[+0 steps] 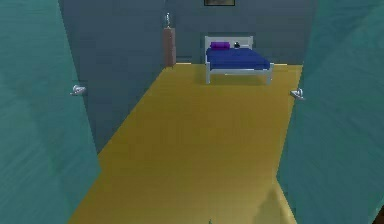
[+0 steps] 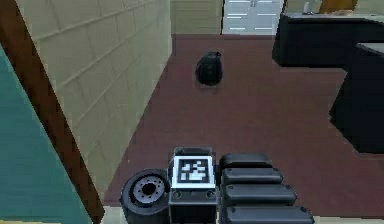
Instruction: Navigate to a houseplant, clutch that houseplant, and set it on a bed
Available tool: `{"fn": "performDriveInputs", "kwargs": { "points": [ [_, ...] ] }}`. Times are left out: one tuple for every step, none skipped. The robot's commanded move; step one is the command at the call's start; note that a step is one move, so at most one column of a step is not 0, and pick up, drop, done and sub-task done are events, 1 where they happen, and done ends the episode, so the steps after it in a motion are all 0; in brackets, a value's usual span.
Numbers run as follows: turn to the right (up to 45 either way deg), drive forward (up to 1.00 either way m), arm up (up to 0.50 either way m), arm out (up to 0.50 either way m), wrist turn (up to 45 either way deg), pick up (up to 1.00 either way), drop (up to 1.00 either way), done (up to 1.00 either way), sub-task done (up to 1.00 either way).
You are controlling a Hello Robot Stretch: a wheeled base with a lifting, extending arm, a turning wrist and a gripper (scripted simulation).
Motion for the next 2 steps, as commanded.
{"fn": "performDriveInputs", "kwargs": {
  "points": [
    [-3.0,0.00,0.00,0.00,0.0,0.00,0.00,0.00,0.00],
    [0.0,1.00,0.00,0.00,0.0,0.00,0.00,0.00,0.00]
  ]
}}
